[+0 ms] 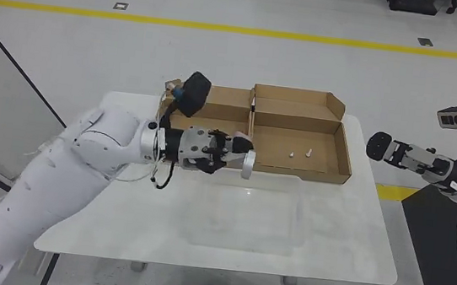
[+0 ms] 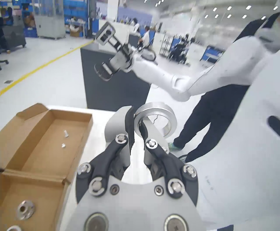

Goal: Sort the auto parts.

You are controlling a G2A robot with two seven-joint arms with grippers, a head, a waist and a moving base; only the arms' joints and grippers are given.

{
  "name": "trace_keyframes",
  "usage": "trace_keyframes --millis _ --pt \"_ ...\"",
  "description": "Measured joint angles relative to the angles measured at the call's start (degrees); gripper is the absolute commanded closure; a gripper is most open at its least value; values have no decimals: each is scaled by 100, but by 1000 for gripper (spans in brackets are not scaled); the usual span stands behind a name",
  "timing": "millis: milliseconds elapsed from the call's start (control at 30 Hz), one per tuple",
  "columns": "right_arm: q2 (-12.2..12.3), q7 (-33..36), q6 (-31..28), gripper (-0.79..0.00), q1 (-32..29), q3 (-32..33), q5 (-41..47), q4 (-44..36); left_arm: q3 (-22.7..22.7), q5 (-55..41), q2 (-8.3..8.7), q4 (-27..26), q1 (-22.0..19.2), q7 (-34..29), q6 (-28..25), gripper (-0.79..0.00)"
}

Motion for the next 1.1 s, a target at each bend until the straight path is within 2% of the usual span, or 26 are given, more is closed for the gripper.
trace_keyframes --millis 233,433,633,833,967,1100 --pt "0 0 0 -785 0 0 0 0 -159 -1402 -22 -61 361 571 -804 0" --pt "0 0 0 -785 0 0 0 0 -156 -2581 -38 -268 497 504 -1354 0" --pt "0 0 0 -785 0 0 0 0 -281 -3624 -107 -642 656 358 -1351 0" --pt "0 0 0 -785 0 0 0 0 -572 -4372 -239 -751 853 202 -1351 0" --pt "0 0 0 -785 0 0 0 0 -747 -4696 -334 -764 962 6 -1351 0" --pt "0 0 0 -785 0 0 0 0 -904 -4607 -406 -654 1061 -279 -1351 0"
